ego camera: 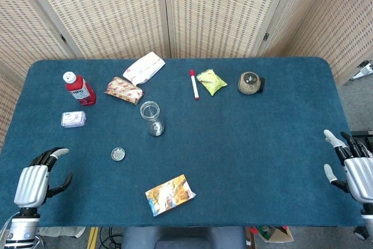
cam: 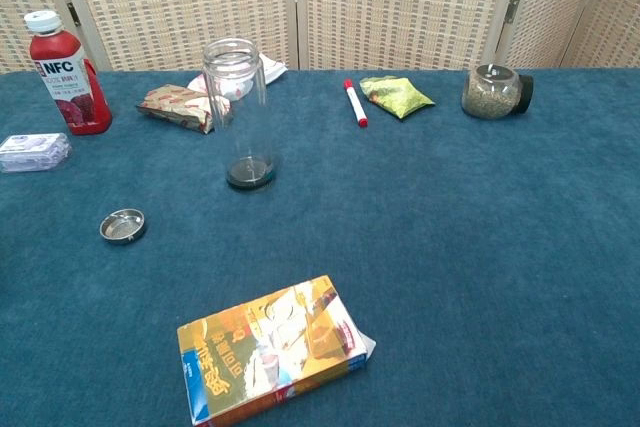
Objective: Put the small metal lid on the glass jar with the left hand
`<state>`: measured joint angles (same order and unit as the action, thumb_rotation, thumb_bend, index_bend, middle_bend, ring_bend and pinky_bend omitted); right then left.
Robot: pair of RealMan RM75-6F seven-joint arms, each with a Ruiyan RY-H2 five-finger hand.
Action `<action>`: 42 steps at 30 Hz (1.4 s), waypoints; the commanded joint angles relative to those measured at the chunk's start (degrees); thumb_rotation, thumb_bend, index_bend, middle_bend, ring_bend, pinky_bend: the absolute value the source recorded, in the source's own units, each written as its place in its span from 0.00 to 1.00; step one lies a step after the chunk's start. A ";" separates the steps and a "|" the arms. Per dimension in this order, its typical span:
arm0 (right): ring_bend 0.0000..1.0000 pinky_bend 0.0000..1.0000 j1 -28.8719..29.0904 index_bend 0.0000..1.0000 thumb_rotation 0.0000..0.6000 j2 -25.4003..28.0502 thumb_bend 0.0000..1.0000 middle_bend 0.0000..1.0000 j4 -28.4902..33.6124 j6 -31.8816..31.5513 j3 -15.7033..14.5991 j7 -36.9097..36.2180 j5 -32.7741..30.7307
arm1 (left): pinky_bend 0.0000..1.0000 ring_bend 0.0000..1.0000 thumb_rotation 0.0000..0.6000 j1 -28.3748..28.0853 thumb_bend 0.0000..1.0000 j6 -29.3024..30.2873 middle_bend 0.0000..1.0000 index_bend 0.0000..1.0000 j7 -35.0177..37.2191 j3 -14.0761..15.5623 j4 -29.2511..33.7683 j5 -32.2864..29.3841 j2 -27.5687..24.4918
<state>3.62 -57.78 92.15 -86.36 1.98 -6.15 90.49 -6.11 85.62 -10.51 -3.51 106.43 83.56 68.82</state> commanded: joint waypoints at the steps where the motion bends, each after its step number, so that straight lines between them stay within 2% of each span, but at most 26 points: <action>1: 0.06 0.13 0.03 0.05 1.00 -0.02 0.42 0.23 0.00 -0.04 0.03 0.01 0.03 | 0.24 0.21 1.00 -0.06 0.34 -0.07 0.21 0.25 0.02 -0.08 0.02 -0.08 0.01; 9: 0.06 0.13 0.09 0.05 1.00 0.55 0.42 0.23 0.51 -0.84 0.44 0.31 0.34 | 0.24 0.21 1.00 -0.88 0.34 -0.90 0.21 0.25 0.96 -0.64 -0.91 0.08 -0.16; 16: 0.06 0.13 0.06 0.05 1.00 1.30 0.42 0.23 1.25 -1.67 0.86 0.93 0.56 | 0.24 0.22 1.00 -3.86 0.34 -5.41 0.21 0.27 3.73 -1.72 -2.87 -0.66 -0.59; 22: 0.06 0.13 0.09 0.05 1.00 1.68 0.42 0.23 1.90 -1.56 0.87 1.51 0.49 | 0.27 0.33 1.00 -8.29 0.34 -11.58 0.24 0.31 5.28 -3.19 -7.25 -2.08 0.33; 24: 0.06 0.13 0.15 0.05 1.00 1.71 0.42 0.23 2.04 -1.46 0.87 1.63 0.48 | 0.33 0.38 1.00 -9.75 0.34 -13.36 0.29 0.32 5.33 -3.60 -8.94 -2.39 1.05; 28: 0.06 0.13 0.22 0.05 1.00 1.74 0.42 0.23 2.15 -1.37 0.86 1.77 0.54 | 0.54 0.48 1.00 -12.62 0.34 -17.07 0.40 0.36 5.45 -4.16 -12.42 -3.28 2.79; 32: 0.06 0.13 0.20 0.05 1.00 1.85 0.42 0.23 2.19 -1.19 0.77 1.78 0.40 | 0.83 0.64 1.00 -15.64 0.34 -21.09 0.60 0.39 4.67 -4.49 -16.08 -4.46 4.66; 34: 0.06 0.13 0.17 0.05 1.00 1.90 0.42 0.23 2.16 -1.14 0.74 1.72 0.32 | 0.94 0.73 1.00 -16.93 0.34 -22.74 0.72 0.40 3.61 -4.52 -17.70 -5.14 5.66; 36: 0.06 0.13 0.17 0.05 1.00 1.89 0.42 0.23 2.08 -1.09 0.72 1.67 0.28 | 0.99 0.81 1.00 -17.92 0.34 -24.09 0.81 0.41 2.66 -4.63 -18.74 -6.09 6.50; 42: 0.06 0.13 0.13 0.05 1.00 1.78 0.42 0.23 1.73 -0.88 0.67 1.40 0.00 | 1.00 0.92 1.00 -20.37 0.34 -27.25 0.95 0.44 0.29 -4.81 -20.82 -9.12 9.10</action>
<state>3.75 -56.00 93.88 -87.23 2.64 -4.76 90.49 -25.98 58.92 -9.68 -8.27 86.08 75.01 77.37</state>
